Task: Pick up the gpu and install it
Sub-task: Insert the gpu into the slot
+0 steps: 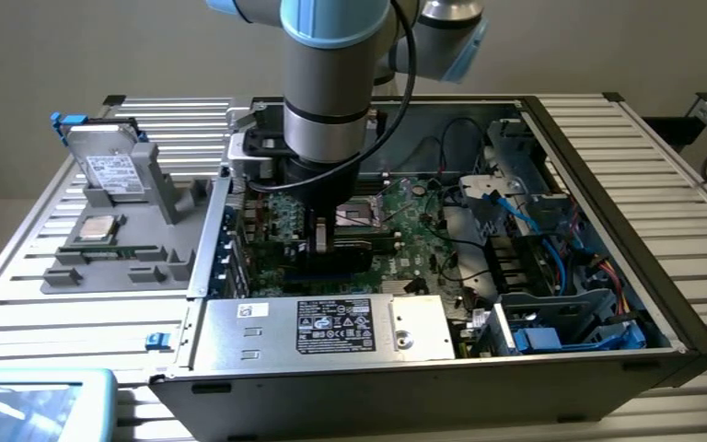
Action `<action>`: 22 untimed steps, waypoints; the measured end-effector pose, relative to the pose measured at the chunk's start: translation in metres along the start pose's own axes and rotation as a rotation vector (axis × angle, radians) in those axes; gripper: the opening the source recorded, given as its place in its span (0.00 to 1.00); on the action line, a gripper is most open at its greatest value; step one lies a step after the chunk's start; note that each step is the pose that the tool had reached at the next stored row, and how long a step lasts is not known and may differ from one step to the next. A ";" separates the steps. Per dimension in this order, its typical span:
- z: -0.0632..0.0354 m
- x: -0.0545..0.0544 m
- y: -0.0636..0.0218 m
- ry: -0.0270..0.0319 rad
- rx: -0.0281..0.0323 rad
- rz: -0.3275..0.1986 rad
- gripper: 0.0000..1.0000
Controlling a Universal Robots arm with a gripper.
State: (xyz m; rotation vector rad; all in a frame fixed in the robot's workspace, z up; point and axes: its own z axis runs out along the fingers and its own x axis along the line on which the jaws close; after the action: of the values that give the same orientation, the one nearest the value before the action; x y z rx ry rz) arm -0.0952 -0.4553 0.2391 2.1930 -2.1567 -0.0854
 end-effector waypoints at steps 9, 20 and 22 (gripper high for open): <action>0.0002 0.000 0.0016 -0.0001 0.0016 0.000 0.28; 0.0004 0.001 0.0022 -0.0002 0.0020 0.000 0.28; 0.0003 0.001 0.0022 0.0000 0.0019 0.000 0.28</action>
State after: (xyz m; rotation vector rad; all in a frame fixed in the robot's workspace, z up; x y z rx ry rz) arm -0.0974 -0.4566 0.2390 2.1944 -2.1573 -0.0834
